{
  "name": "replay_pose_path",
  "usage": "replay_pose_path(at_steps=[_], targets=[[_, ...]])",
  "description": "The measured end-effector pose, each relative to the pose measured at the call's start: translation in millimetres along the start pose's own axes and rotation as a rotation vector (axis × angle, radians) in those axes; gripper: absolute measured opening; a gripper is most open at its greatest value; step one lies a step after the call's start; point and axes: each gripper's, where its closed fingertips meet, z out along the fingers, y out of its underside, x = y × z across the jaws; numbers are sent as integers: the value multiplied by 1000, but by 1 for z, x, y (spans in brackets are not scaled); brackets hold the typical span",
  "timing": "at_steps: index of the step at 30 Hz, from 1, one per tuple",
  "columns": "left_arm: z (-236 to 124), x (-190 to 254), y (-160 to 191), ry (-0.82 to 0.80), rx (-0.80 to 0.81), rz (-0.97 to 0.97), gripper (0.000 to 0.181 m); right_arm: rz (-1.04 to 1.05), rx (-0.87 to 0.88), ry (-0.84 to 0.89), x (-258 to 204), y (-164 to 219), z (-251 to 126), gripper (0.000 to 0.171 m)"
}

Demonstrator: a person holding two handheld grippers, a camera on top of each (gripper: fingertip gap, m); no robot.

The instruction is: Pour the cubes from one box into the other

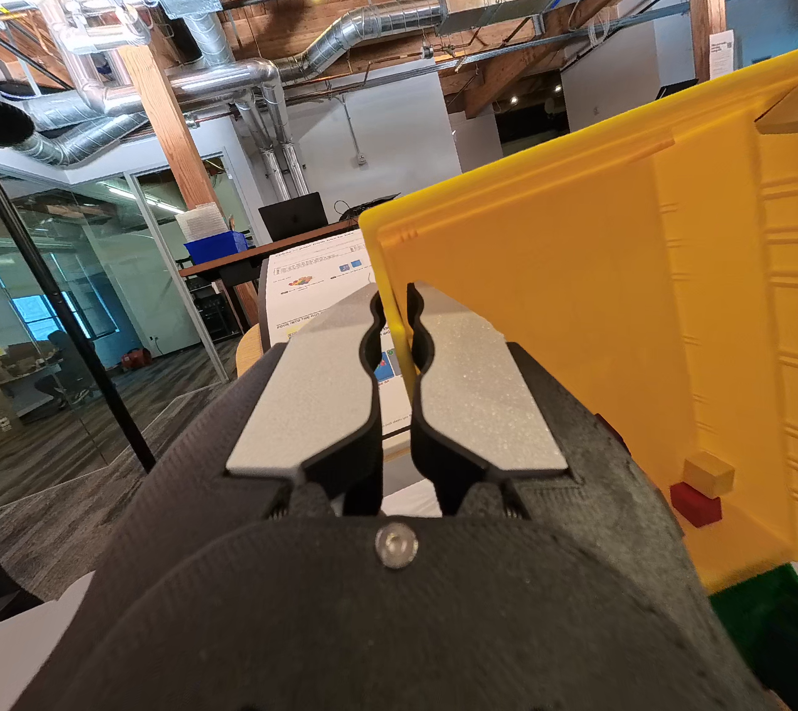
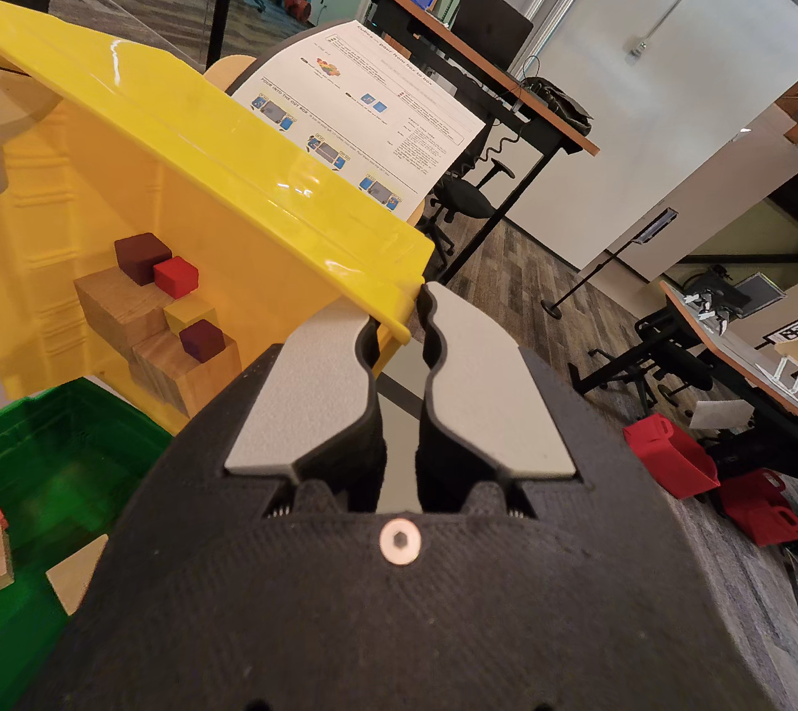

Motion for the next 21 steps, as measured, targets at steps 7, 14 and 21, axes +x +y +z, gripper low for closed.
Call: replay_pose_path(at_steps=[7, 14, 21], targets=[[-6, 1, -2, 1, 15, 4, 9, -7, 7, -1, -2, 0, -5, 11], [-12, 3, -4, 1, 24, 9, 9, -14, 9, -2, -5, 1, -12, 12], [-14, 3, -5, -2, 22, 11, 9, -19, 4, 2, -7, 1, -15, 12]])
